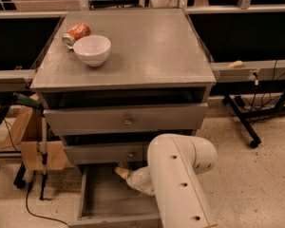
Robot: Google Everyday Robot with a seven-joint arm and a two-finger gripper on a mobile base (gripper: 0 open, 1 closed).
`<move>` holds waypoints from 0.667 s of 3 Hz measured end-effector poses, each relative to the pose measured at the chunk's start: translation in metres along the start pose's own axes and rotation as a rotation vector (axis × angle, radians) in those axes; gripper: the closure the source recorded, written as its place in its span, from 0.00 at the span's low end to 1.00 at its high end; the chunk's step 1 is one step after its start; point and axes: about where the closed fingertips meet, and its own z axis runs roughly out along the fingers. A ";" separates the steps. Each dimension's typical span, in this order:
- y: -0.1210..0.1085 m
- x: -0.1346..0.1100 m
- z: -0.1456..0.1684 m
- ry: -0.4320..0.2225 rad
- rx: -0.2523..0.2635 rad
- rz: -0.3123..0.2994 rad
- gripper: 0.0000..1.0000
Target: Pick blue plastic bottle from bottom drawer and place on counter
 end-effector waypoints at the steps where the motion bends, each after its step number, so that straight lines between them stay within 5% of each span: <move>1: 0.007 0.000 0.003 0.012 -0.048 -0.096 0.00; 2: 0.009 0.002 0.006 0.040 -0.093 -0.190 0.00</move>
Offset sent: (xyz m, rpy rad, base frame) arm 0.0059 0.0137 -0.0025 0.0069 -0.1281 0.3292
